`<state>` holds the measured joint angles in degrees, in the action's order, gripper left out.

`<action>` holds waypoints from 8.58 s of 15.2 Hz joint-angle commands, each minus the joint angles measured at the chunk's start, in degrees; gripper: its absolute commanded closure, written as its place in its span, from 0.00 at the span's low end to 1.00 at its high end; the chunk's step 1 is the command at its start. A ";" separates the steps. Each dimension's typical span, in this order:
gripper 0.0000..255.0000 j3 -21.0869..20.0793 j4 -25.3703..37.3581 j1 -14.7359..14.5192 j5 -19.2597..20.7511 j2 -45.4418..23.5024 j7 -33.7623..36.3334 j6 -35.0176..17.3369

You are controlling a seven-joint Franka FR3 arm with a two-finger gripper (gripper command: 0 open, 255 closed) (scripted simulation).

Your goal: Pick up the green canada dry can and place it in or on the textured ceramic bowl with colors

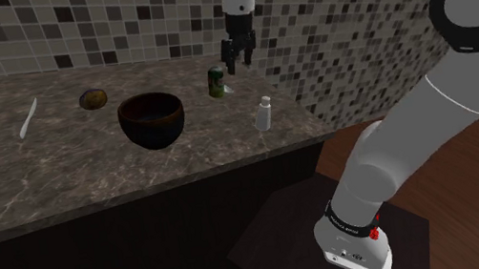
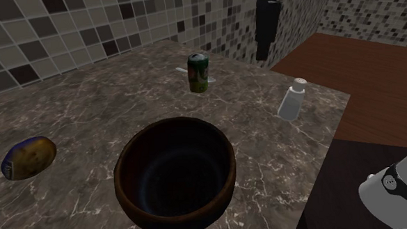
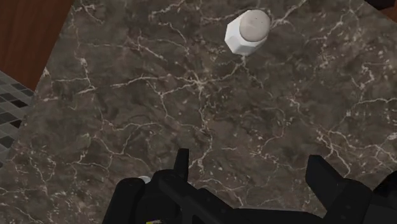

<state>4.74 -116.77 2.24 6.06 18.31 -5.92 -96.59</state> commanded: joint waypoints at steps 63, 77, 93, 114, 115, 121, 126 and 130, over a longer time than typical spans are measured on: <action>1.00 5.31 51.66 5.73 -6.54 -37.99 -6.21 16.06; 1.00 4.91 73.19 5.52 -7.70 -45.02 -4.64 30.65; 1.00 -1.49 58.37 -10.83 -5.78 -33.50 16.62 27.82; 1.00 -5.84 46.61 -19.64 -5.81 -30.66 29.74 19.00; 1.00 -5.84 45.19 -19.63 -5.82 -30.23 29.74 18.01; 1.00 -5.82 37.61 -19.60 -5.86 -28.20 29.72 12.45; 1.00 -5.82 37.10 -19.60 -5.86 -28.09 29.72 12.06; 0.00 -5.82 37.09 -19.59 -5.86 -28.08 29.71 12.06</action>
<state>-1.09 -79.67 -17.35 0.20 -9.79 23.79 -84.52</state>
